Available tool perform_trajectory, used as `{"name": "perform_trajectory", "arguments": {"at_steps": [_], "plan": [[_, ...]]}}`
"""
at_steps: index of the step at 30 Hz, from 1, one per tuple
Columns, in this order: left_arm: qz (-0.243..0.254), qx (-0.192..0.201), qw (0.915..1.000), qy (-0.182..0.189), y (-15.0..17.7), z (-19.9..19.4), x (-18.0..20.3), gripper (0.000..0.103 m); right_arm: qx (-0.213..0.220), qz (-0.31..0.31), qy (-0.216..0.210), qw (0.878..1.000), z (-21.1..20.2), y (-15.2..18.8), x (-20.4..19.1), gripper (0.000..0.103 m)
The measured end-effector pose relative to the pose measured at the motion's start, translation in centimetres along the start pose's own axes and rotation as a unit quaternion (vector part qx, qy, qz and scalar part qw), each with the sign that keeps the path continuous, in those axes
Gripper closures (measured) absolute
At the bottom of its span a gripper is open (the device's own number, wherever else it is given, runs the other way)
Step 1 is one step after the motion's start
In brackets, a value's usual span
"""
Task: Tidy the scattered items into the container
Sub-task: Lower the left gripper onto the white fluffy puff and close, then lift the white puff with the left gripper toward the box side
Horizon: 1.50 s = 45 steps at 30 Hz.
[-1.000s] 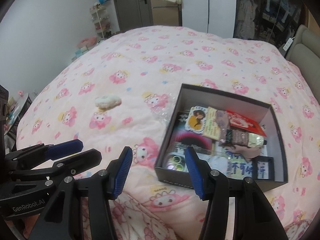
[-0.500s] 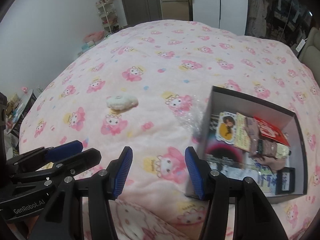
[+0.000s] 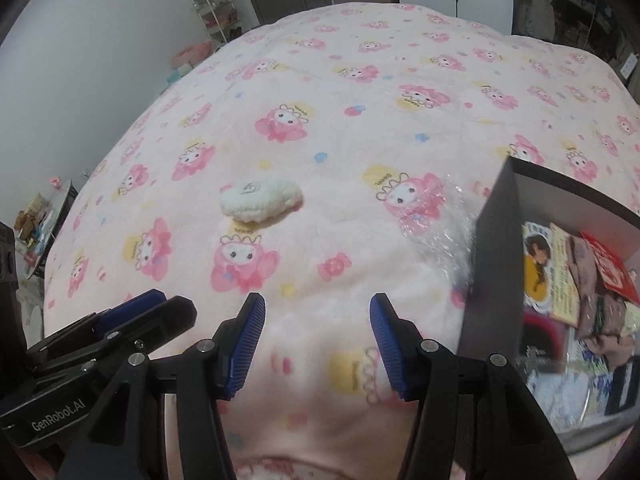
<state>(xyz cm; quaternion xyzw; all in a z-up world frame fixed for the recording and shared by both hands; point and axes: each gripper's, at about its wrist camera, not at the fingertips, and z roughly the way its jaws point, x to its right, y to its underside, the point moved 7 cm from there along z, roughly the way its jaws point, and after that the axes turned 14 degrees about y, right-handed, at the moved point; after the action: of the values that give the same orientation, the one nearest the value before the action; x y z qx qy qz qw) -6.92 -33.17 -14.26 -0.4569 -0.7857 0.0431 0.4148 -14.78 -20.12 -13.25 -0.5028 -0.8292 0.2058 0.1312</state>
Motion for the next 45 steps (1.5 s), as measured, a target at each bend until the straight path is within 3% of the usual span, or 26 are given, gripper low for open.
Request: {"name": "perform_trajectory", "arguments": {"at_steps": [5,7,9,15,20,21,24,26,36,45], "plan": [[-0.055,0.019,0.9983,-0.002,-4.1,2.2,-4.7,0.051,-0.009,-0.013,0.006,1.000,3.7,-3.2,-1.5,0.052],[-0.079,0.021,0.9966,0.005,-5.8,3.7,-6.8,0.042,-0.013,-0.018,0.009,1.000,5.1,-4.3,-2.1,0.052],[-0.110,0.018,0.9935,0.023,-7.1,5.4,-8.8,0.042,-0.018,-0.027,0.010,0.999,6.9,-5.3,-2.9,0.052],[-0.185,0.008,0.9815,0.047,-7.7,9.1,-12.7,0.042,-0.026,-0.042,0.002,0.999,10.5,-6.6,-4.4,0.052],[-0.196,0.014,0.9778,0.071,-7.8,10.9,-12.8,0.042,-0.040,-0.045,-0.010,0.998,12.6,-6.8,-5.2,0.048],[-0.197,0.014,0.9775,0.074,-7.8,11.2,-12.7,0.050,-0.044,-0.043,-0.013,0.998,12.9,-6.9,-5.3,0.048],[-0.197,0.005,0.9758,0.096,-7.4,11.2,-11.7,0.070,-0.060,-0.020,-0.068,0.996,13.1,-7.1,-6.0,0.048],[-0.180,0.013,0.9796,0.088,-7.2,10.2,-10.7,0.072,-0.073,-0.010,-0.105,0.992,12.5,-6.9,-6.4,0.048],[-0.096,0.035,0.9886,0.111,-3.8,2.2,-1.4,0.073,-0.013,-0.032,-0.101,0.994,2.0,-3.6,-4.2,0.048],[-0.020,0.007,0.9910,0.132,3.3,-1.7,8.7,0.073,0.028,-0.009,-0.084,0.996,-7.5,3.4,2.1,0.048]]}}
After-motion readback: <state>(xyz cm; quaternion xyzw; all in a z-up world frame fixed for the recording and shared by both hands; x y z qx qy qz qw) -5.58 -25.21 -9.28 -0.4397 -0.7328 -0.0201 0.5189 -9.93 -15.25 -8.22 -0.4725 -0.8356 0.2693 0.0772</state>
